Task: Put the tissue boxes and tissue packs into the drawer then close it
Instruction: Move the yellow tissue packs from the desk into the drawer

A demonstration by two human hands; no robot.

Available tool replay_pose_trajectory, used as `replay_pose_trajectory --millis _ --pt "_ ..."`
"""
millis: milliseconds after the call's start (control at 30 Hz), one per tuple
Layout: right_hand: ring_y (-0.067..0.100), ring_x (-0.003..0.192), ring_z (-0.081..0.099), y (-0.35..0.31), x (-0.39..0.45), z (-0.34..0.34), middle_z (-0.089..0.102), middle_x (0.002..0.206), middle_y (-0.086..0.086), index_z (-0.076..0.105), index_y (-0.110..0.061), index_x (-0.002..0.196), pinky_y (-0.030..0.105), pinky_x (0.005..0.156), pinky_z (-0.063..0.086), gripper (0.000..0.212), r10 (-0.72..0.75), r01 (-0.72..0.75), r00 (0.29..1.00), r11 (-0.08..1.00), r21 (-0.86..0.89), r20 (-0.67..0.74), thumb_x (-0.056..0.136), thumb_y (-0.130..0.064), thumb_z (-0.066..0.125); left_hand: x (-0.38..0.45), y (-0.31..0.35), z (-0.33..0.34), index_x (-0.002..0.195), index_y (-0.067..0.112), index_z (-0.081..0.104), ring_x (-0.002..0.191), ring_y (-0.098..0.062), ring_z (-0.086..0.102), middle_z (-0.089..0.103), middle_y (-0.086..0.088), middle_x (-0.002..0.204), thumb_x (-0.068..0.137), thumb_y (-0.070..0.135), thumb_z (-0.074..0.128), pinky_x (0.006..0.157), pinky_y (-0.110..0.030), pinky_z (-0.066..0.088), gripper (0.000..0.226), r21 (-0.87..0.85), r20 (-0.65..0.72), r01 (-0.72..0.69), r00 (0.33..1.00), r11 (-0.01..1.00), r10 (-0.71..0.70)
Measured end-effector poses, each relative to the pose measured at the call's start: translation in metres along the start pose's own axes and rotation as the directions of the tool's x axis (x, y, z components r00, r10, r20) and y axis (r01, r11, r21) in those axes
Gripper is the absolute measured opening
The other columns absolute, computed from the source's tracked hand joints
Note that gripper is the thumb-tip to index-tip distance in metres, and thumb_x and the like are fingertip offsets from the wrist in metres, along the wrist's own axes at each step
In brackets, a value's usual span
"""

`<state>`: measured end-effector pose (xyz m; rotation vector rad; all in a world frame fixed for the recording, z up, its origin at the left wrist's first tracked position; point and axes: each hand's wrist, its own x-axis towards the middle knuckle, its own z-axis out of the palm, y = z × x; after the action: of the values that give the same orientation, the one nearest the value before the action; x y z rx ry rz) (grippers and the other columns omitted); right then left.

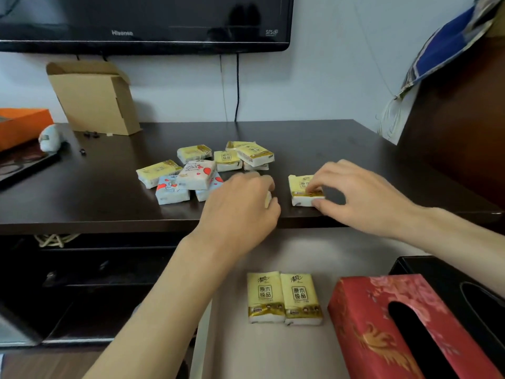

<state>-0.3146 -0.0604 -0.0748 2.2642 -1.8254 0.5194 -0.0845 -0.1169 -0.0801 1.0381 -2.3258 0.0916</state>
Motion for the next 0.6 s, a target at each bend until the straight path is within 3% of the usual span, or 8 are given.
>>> replay_pose_trajectory --millis 67,133,200,267,367,467,533,600 --pt "0.012 0.128 0.046 0.008 0.004 0.001 0.054 0.140 -0.012 0.060 -0.031 0.137 0.036 0.099 0.045 0.050 0.049 -0.055 0.997 0.993 0.108 0.054 0.091 -0.048 0.068 0.004 -0.005 -0.001 0.132 0.023 0.060 0.127 -0.018 0.048 0.057 0.003 0.134 0.087 0.047 0.060 0.093 -0.036 0.046 0.050 -0.087 0.070 0.024 0.997 0.996 -0.018" --pt "0.011 0.145 0.033 0.009 0.011 0.005 0.038 0.160 -0.011 0.041 -0.031 0.156 0.032 0.112 0.033 0.079 0.122 -0.165 0.973 0.963 0.213 0.198 0.087 -0.054 0.073 0.007 -0.010 -0.002 0.149 0.024 0.042 0.144 -0.015 0.029 0.036 0.002 0.156 0.082 0.058 0.065 0.111 -0.038 0.035 0.079 -0.127 0.280 0.066 0.960 0.990 -0.028" --pt "0.013 0.145 0.037 0.011 0.017 0.011 0.037 0.161 -0.008 0.034 -0.028 0.160 0.028 0.112 0.033 0.088 0.166 -0.252 0.943 0.922 0.295 0.287 0.087 -0.051 0.077 0.008 -0.014 -0.001 0.155 0.025 0.030 0.148 -0.015 0.021 0.025 0.003 0.163 0.080 0.060 0.067 0.115 -0.035 0.026 0.091 -0.073 0.465 0.076 0.885 0.994 -0.034" --pt "0.014 0.132 0.050 0.015 0.020 0.015 0.048 0.149 -0.007 0.044 -0.027 0.154 0.021 0.099 0.040 0.078 0.176 -0.262 0.945 0.912 0.316 0.276 0.087 -0.046 0.078 0.007 -0.018 -0.003 0.155 0.027 0.030 0.147 -0.015 0.025 0.028 0.005 0.162 0.082 0.055 0.068 0.114 -0.034 0.028 0.087 -0.033 0.531 0.060 0.847 0.998 -0.033" --pt "0.009 0.121 0.054 0.018 0.015 0.012 0.057 0.134 -0.012 0.056 -0.033 0.143 0.009 0.082 0.037 0.063 0.174 -0.242 0.958 0.917 0.319 0.226 0.085 -0.045 0.079 0.005 -0.021 -0.010 0.155 0.030 0.030 0.146 -0.014 0.026 0.026 0.010 0.162 0.083 0.044 0.066 0.112 -0.030 0.029 0.082 -0.070 0.582 0.088 0.812 0.994 -0.031" --pt "0.001 0.114 0.055 0.016 0.008 0.008 0.058 0.129 -0.016 0.058 -0.037 0.140 0.006 0.080 0.037 0.062 0.151 -0.228 0.956 0.920 0.317 0.251 0.084 -0.049 0.079 0.001 -0.023 -0.016 0.156 0.034 0.024 0.150 -0.011 0.014 0.012 0.013 0.166 0.088 0.043 0.057 0.109 -0.025 0.019 0.077 -0.123 0.670 0.136 0.742 0.983 -0.019" --pt "-0.009 0.111 0.052 0.014 0.005 0.006 0.059 0.127 -0.015 0.059 -0.037 0.138 0.002 0.076 0.036 0.058 0.122 -0.203 0.957 0.931 0.305 0.264 0.084 -0.052 0.076 0.000 -0.025 -0.019 0.156 0.036 0.023 0.151 -0.011 0.012 0.010 0.014 0.166 0.092 0.039 0.052 0.111 -0.026 0.016 0.071 -0.137 0.692 0.135 0.722 0.981 -0.003" --pt "-0.009 0.109 0.052 0.012 0.005 0.005 0.061 0.126 -0.011 0.063 -0.036 0.132 0.007 0.077 0.039 0.051 0.097 -0.176 0.959 0.940 0.293 0.268 0.085 -0.055 0.073 -0.002 -0.027 -0.022 0.156 0.036 0.023 0.150 -0.011 0.014 0.011 0.015 0.165 0.095 0.036 0.051 0.113 -0.028 0.017 0.067 -0.130 0.697 0.123 0.717 0.984 0.003"
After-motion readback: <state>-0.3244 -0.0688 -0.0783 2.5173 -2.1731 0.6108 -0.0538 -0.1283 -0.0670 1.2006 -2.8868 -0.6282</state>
